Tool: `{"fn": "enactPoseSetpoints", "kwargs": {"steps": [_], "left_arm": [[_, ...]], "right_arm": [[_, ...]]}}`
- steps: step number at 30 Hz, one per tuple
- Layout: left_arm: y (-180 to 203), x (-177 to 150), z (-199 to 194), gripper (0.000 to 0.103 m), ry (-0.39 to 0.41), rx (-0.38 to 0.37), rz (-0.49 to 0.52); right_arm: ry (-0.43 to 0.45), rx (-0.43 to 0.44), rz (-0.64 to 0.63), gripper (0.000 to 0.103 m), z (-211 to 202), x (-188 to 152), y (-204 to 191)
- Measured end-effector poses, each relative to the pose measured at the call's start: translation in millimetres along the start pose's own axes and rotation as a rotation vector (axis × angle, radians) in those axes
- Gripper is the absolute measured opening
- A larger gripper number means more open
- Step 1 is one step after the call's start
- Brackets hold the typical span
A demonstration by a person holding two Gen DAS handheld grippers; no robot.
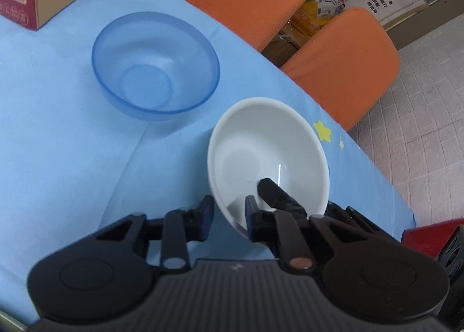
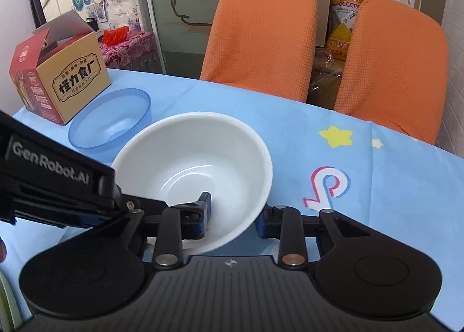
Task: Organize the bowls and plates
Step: 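Carry the white bowl into the steel bowl with the left tool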
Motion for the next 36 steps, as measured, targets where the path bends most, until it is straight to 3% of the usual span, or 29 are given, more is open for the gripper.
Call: {"fn": "enactPoseSetpoints", "kwargs": {"steps": [8,15,28,36], "left_arm": [[15,-26,-42,0.012,0.028,-0.031,0.085],[37,-72,-81,0.012,0.024,-0.093,0.138],[41,-207,-118,0.011,-0.072,-0.153,0.248],[35,-243,-121,0.011,-0.094,-0.145,0.289]], "right_arm": [[0.027,-0.029,-0.036,0.053,-42,-5,-13],[0.059,-0.089,-0.025,0.053,-103,-24,-18],[0.05,-0.211,0.079,0.056,-192,-125,-31],[0.046,-0.225,0.118,0.056,-206,-164,-40]]}}
Point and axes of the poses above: each gripper's, at about its wrist camera, not at the fingertips, and z roughly the way its jaws point, y to its right, x to its top, the point moved 3 cm from there along z, roughly the way its jaws point, and after that the axes turned 3 degrees about -x, right-handed, at the moved point
